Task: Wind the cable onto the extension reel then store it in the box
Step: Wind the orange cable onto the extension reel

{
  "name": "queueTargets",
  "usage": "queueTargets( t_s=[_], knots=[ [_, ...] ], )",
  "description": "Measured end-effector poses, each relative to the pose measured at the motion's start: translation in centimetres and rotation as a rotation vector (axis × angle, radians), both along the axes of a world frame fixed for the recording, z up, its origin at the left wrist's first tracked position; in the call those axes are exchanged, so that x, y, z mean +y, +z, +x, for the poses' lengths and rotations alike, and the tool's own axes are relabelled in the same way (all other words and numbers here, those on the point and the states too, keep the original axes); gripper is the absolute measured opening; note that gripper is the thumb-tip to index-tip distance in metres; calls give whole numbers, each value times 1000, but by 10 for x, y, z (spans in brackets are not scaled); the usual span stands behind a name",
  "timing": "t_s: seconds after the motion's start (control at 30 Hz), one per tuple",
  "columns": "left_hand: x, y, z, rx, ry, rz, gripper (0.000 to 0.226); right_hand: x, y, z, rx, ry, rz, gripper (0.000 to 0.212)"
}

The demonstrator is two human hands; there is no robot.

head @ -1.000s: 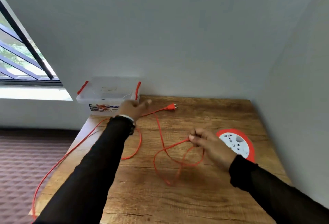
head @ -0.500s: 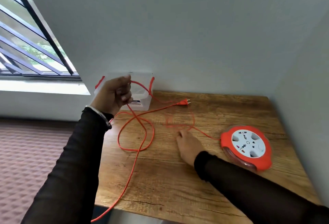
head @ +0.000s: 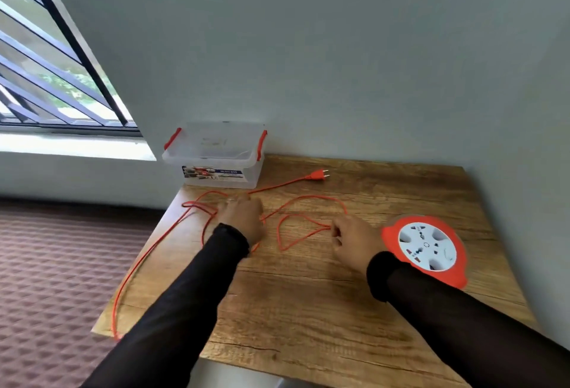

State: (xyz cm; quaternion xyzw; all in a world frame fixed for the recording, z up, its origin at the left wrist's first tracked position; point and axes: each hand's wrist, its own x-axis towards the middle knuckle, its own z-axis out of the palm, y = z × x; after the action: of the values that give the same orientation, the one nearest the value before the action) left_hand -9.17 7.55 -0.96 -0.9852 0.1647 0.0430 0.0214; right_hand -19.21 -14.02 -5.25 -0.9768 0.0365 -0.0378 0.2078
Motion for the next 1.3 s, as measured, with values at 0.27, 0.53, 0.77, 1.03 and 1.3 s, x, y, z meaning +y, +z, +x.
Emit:
queueTargets(
  t_s=[0.27, 0.53, 0.77, 1.03, 1.3],
  knots=[
    [-66, -41, -21, 217, -360, -23, 38, -27, -7, -16, -104, -118, 54, 11],
    [-36, -35, 23, 159, 54, 66, 44, -76, 12, -24, 109, -113, 197, 17],
    [-103, -6, -26, 247, -139, -234, 32, -145, 40, -47, 554, -238, -87, 101],
    [-161, -40, -106, 599, 9, -727, 66, -144, 20, -83, 503, -397, -166, 102],
    [-145, -54, -117, 348, -71, -899, 48, -105, 23, -91, 270, -366, -333, 39]
  ],
)
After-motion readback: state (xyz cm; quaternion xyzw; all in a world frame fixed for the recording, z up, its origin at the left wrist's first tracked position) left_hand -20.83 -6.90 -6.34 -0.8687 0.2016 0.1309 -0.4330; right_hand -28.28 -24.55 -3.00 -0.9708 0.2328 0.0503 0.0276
